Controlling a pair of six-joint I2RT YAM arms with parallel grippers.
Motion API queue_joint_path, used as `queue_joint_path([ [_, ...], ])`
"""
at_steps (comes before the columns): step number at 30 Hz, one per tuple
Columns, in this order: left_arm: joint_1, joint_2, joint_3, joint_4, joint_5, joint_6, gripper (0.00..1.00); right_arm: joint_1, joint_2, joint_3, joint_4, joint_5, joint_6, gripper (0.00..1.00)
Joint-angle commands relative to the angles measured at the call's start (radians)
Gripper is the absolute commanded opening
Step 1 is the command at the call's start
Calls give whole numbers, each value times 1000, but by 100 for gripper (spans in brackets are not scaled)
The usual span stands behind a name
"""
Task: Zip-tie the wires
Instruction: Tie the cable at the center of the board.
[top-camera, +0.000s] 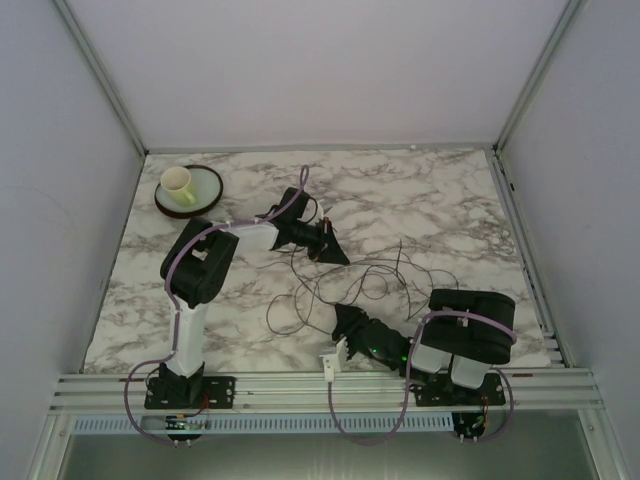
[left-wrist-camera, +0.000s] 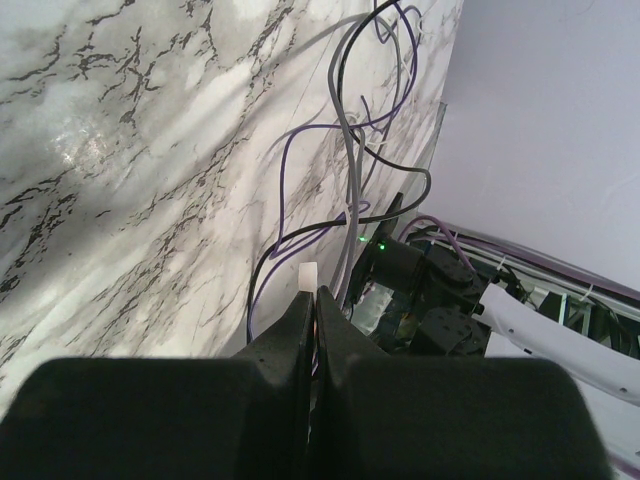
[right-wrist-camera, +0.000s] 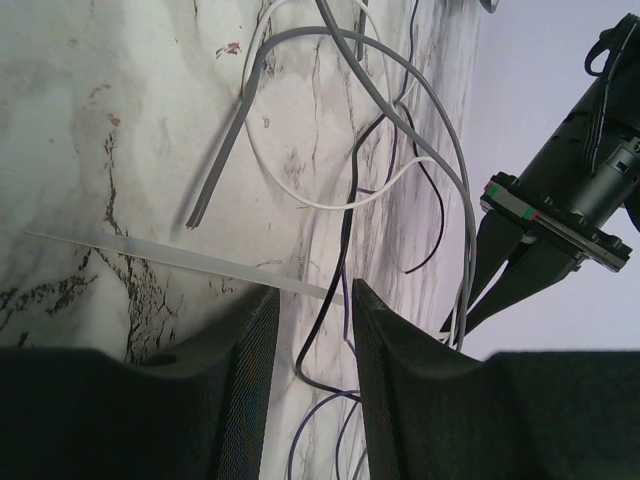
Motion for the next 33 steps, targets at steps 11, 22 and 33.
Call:
queue_joint_path([
  [11, -5, -29, 16, -18, 18, 5, 0, 57, 23, 14, 44, 76, -13, 42],
  [22, -4, -29, 14, -18, 18, 5, 0, 99, 27, 24, 56, 118, -20, 41],
  [33, -6, -29, 12, -18, 14, 3, 0, 121, 26, 23, 53, 116, -16, 13],
])
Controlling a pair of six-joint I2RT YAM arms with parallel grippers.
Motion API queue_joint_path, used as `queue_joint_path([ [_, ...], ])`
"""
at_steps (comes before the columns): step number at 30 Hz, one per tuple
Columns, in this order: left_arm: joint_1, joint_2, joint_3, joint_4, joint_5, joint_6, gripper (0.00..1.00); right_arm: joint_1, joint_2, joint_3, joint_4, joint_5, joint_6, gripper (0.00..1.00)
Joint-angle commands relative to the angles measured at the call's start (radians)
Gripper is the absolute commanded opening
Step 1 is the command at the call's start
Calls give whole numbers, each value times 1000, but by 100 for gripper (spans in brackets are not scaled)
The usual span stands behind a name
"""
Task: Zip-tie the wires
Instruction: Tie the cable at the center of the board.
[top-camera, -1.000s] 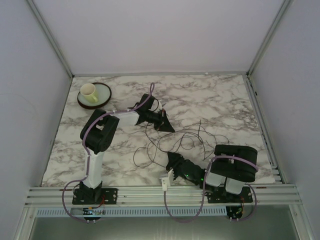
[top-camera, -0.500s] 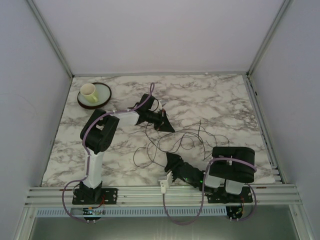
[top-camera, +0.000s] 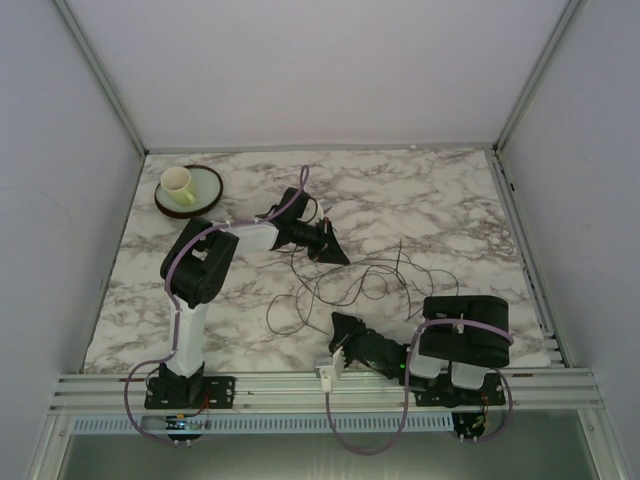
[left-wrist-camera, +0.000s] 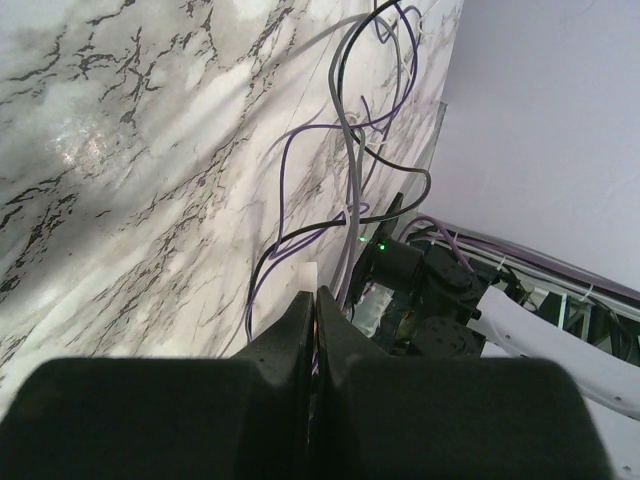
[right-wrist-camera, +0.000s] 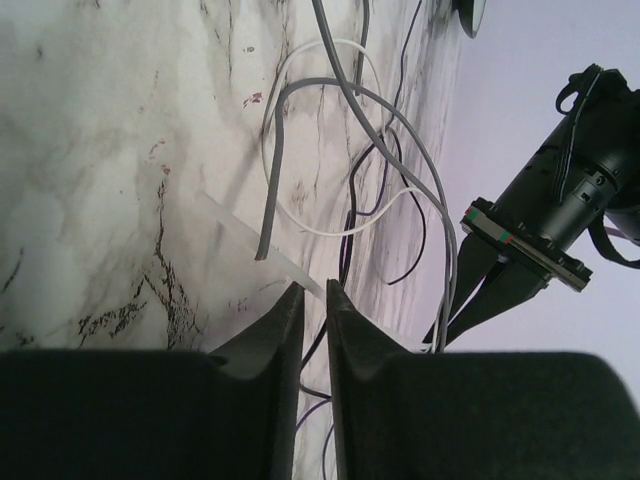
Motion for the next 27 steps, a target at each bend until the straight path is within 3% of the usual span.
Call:
queue_joint_path([
  [1, -6, -29, 10, -18, 14, 4, 0, 10, 7, 14, 37, -2, 12, 11],
  [4, -5, -32, 10, -18, 13, 4, 0, 10, 8, 10, 42, -4, 42, 0],
  [14, -7, -40, 0, -18, 9, 5, 0, -22, -94, -3, -6, -78, 223, 0],
  [22, -7, -51, -1, -18, 19, 36, 0, -157, -365, 26, -284, -368, 540, 0],
  [27, -7, -62, -1, -17, 13, 65, 0, -243, -475, 65, -503, -529, 656, 0],
])
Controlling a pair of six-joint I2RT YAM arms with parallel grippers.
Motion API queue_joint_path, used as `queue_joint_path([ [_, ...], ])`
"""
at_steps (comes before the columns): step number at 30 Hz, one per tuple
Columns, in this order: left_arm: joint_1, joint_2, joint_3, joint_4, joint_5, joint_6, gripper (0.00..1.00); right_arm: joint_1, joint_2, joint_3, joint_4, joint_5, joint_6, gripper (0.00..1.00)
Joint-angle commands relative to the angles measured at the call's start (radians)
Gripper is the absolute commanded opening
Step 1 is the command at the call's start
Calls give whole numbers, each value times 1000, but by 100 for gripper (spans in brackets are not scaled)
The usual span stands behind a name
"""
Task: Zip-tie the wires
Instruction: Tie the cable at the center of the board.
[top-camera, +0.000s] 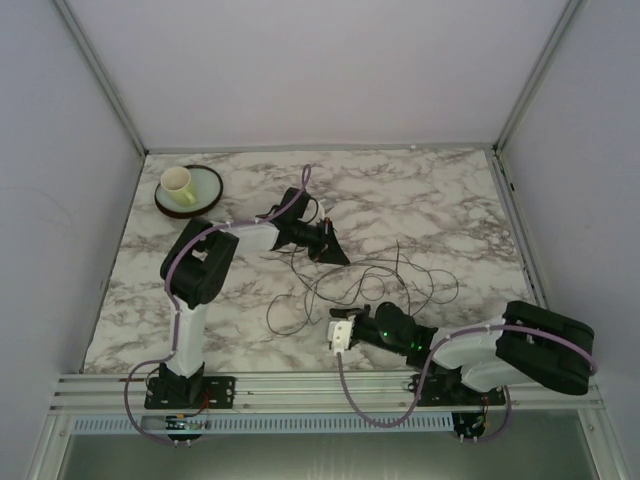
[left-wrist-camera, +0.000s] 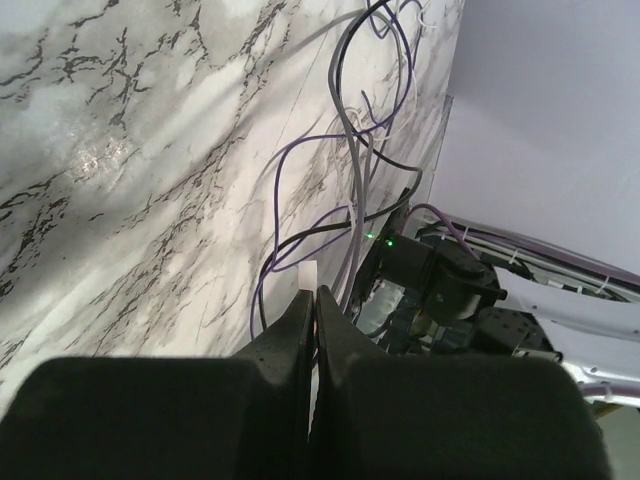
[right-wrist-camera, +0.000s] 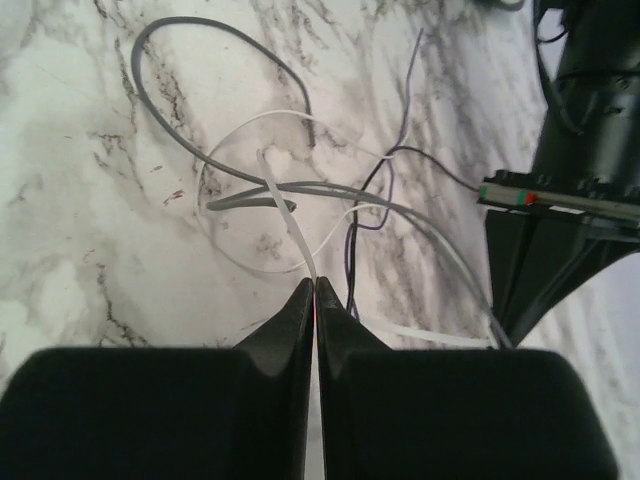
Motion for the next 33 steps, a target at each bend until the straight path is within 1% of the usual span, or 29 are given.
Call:
queue_joint_path([
  [1, -2, -62, -3, -10, 12, 36, 0, -65, -78, 48, -204, -225, 185, 0],
  [4, -4, -72, -17, 21, 10, 30, 0, -127, -124, 67, -259, -305, 234, 0],
  [9, -5, -97, -58, 84, -9, 28, 0, -222, -187, 96, -313, -336, 370, 0],
  [14, -11, -136, -128, 233, -17, -16, 0, -291, -190, 149, -358, -389, 515, 0],
  [20, -19, -183, -202, 361, -48, 4, 0, -386, -196, 199, -408, -495, 673, 0],
  [26, -31, -246, -258, 393, -102, 119, 0, -474, -197, 207, -410, -607, 833, 0],
  [30, -34, -274, -304, 445, -123, 141, 0, -504, -192, 195, -367, -640, 921, 0],
  [33, -37, -279, -327, 458, -142, 142, 0, -524, -188, 178, -319, -634, 971, 0],
])
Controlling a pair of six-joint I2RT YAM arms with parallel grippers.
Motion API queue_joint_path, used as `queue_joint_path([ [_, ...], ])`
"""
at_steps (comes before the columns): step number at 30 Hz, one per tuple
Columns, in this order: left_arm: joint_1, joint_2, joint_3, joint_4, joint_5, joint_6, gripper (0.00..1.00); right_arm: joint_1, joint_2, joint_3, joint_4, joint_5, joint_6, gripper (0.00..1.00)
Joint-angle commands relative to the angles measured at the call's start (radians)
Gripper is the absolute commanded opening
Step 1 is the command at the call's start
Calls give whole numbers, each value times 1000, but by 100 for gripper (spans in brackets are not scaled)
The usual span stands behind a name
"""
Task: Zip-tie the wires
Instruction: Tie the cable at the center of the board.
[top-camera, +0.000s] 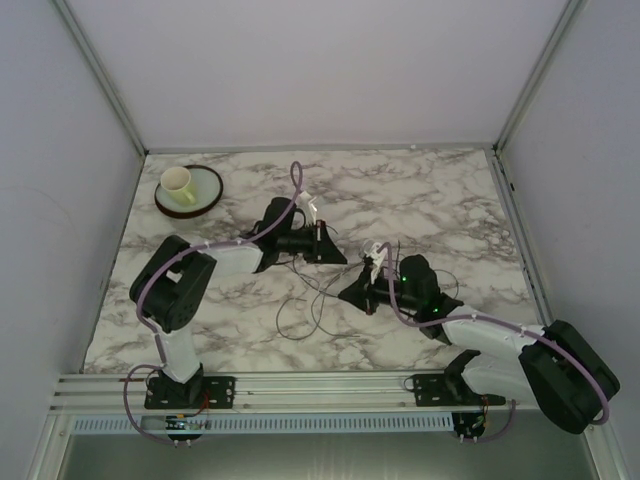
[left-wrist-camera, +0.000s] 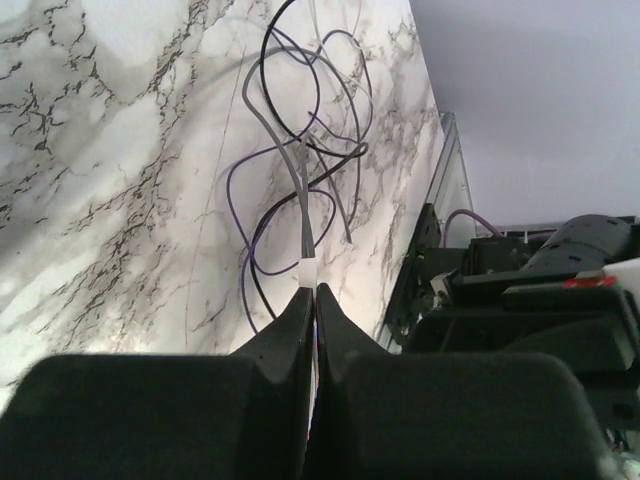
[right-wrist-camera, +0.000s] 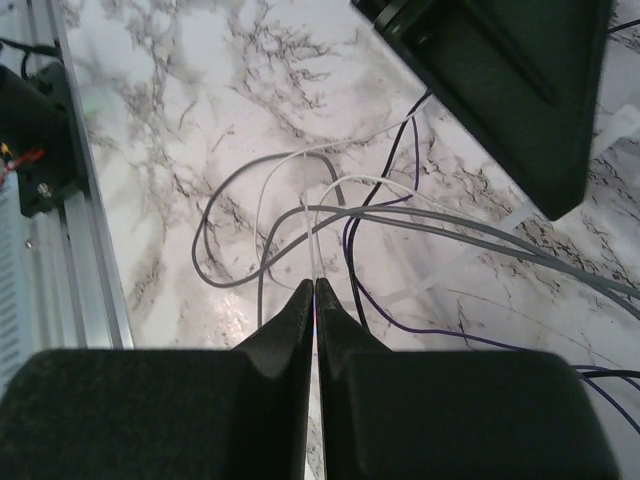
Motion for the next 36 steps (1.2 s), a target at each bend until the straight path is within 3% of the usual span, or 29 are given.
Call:
queue_joint_path([
  [1, -7, -36, -41, 87, -37, 37, 0, -30, -2, 11, 91, -41, 124, 0],
  [21, -28, -39, -79, 162, -110, -55, 0, -84, 27, 33, 6, 117, 181, 0],
  [36, -27, -45, -142, 296, -73, -102, 0, -142, 8, 14, 1, 111, 208, 0],
])
